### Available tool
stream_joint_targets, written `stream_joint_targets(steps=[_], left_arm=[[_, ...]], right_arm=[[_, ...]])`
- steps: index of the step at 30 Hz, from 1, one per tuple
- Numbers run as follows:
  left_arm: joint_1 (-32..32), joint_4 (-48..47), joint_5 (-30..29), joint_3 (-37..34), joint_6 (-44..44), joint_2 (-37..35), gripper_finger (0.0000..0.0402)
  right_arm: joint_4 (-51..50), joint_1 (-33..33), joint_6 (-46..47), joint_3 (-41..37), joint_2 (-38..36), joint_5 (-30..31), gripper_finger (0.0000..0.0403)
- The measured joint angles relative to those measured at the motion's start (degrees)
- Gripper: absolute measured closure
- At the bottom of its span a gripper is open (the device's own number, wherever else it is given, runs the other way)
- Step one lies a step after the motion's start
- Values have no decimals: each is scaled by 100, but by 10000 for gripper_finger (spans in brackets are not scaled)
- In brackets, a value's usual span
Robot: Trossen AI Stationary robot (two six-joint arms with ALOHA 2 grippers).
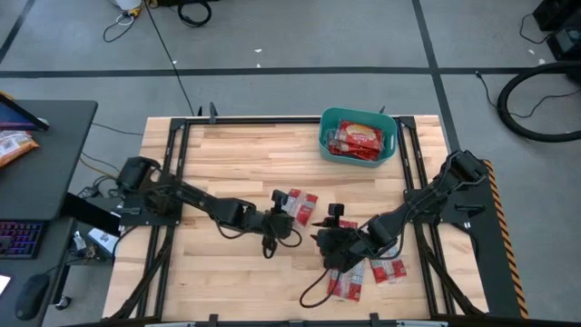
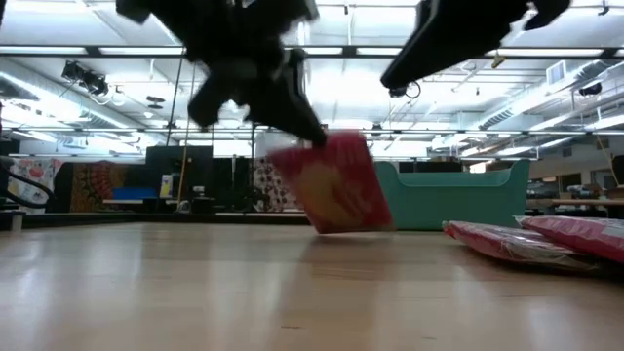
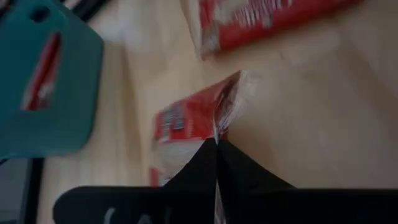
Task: Sort popcorn bags into baskets
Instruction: Put the red popcorn bag into the green bin
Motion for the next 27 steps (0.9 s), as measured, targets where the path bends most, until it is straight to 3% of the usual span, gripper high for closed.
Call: stream_joint_targets(steps=[8,14,21,27], left_arm=[[-2,8,78,2,-164,-628,392],[0,441,79,9,-227,-935,393],[107,1026,195,13,-190,-992,392],[239,1134,736,13,-259,-1004,392]], right_arm=[[535,-159,-540,0,0,16,189],[598,-191,-532,0,0,316,178],[529,-354,-136,0,0,343,202],[177,-420,218,0,0,349,260]])
